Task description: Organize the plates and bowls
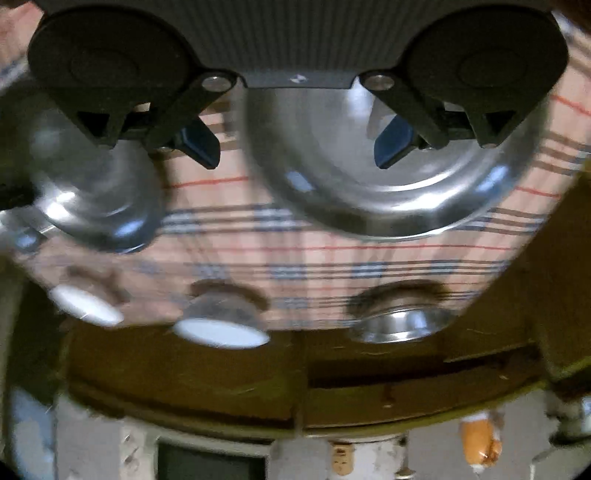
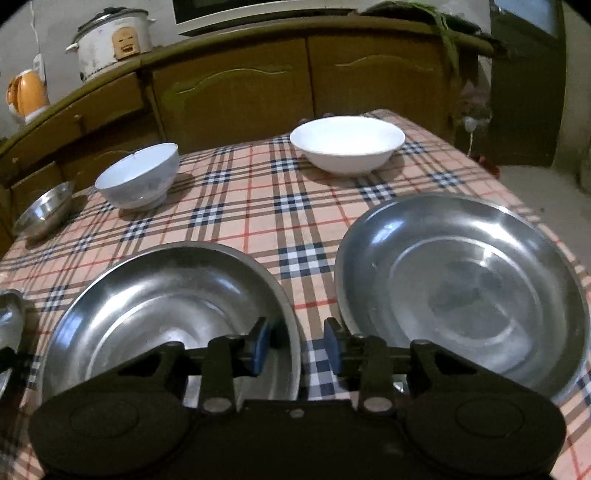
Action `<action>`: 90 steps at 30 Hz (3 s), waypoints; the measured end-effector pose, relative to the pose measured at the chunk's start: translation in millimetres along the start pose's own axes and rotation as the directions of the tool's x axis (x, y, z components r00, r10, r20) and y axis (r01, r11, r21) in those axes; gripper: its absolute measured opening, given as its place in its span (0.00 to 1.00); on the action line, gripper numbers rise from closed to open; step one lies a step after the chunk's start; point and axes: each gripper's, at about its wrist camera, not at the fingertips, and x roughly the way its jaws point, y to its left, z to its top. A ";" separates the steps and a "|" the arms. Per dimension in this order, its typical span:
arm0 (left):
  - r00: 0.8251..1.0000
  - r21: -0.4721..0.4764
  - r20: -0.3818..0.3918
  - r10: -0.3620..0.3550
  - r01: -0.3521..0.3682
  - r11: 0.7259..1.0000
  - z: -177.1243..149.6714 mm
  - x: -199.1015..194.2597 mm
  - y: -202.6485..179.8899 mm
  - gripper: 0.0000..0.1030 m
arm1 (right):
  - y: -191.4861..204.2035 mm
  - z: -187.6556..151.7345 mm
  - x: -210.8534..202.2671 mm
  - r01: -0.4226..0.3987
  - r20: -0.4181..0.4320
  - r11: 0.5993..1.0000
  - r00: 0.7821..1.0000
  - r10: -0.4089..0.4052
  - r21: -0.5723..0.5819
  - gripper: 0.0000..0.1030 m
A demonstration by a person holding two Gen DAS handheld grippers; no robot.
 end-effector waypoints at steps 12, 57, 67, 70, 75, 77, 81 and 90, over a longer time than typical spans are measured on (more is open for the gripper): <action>0.996 -0.038 0.038 -0.074 0.076 0.996 19.6 -12.0 -17.4 0.89 | 14.9 -3.2 2.0 -0.166 -0.040 0.986 0.985 0.165 -0.018 0.42; 0.999 0.010 -0.020 -0.050 0.050 0.999 59.1 -116.1 -80.4 0.32 | 9.5 3.7 -164.9 -0.283 0.184 0.956 0.938 0.293 -0.080 0.27; 0.999 0.010 -0.001 -0.053 0.053 0.999 52.5 -143.0 -87.6 0.32 | -0.1 -8.2 -197.6 -0.290 0.208 0.954 0.931 0.300 -0.079 0.27; 0.999 0.008 -0.002 -0.053 0.053 0.999 50.0 -146.9 -89.2 0.32 | -2.4 -11.5 -203.0 -0.291 0.209 0.953 0.930 0.302 -0.080 0.27; 0.998 0.009 -0.001 -0.056 0.056 0.998 46.0 -153.7 -91.9 0.32 | -6.1 -16.9 -210.1 -0.292 0.210 0.953 0.930 0.302 -0.081 0.27; 0.998 0.009 0.003 -0.059 0.059 0.998 44.5 -156.9 -92.9 0.32 | -7.1 -17.1 -211.3 -0.292 0.212 0.953 0.929 0.303 -0.080 0.27; 0.998 0.009 0.004 -0.066 0.066 0.998 42.9 -160.4 -93.1 0.32 | -9.2 -20.0 -217.0 -0.290 0.220 0.953 0.928 0.301 -0.083 0.27; 0.997 0.006 0.010 -0.076 0.076 0.997 42.9 -163.7 -89.2 0.32 | -9.5 -20.9 -219.7 -0.288 0.225 0.954 0.927 0.300 -0.083 0.27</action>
